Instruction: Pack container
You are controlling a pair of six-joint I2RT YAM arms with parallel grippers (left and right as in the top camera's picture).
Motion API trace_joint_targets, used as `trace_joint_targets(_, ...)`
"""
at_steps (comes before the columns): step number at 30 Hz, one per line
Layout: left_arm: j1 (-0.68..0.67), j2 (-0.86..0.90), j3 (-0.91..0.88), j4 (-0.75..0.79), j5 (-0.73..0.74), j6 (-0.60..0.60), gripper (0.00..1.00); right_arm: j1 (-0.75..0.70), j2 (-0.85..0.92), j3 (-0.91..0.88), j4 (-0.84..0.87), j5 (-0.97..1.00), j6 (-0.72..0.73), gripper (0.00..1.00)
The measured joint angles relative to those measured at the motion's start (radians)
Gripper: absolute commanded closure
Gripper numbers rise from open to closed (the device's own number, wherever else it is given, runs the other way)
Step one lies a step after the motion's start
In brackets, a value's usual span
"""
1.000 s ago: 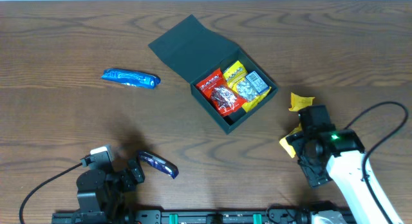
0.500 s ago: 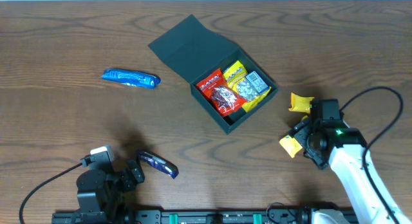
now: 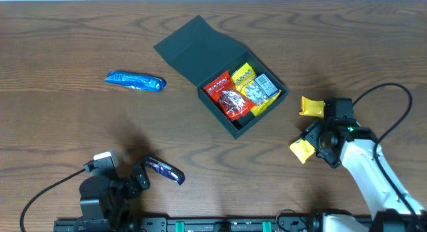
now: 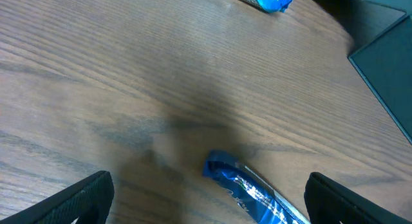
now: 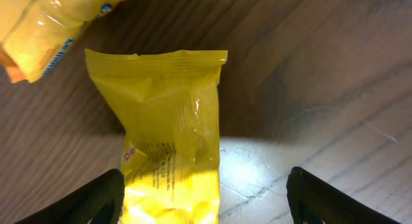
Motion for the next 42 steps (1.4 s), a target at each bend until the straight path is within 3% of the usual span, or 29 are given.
trace_joint_targets(22,0.0,0.0,0.0,0.0,0.0,0.0,0.05,0.0,0.085,0.0,0.107,-0.042,0.009,0.28)
trace_joint_targets(24,0.0,0.0,0.0,0.0,0.0,0.0,0.05,0.0,0.098,0.0,0.108,-0.042,0.01,0.32)
trace_joint_targets(29,0.0,0.0,0.0,0.0,0.0,0.0,0.05,0.0,0.117,0.0,0.112,-0.043,0.022,0.55)
trace_joint_targets(36,0.0,0.0,0.0,0.0,0.0,0.0,0.05,0.0,0.118,0.0,0.118,-0.043,0.028,0.65)
trace_joint_targets(42,0.0,0.0,0.0,0.0,0.0,0.0,0.05,0.004,0.117,0.0,0.111,-0.042,0.027,0.67)
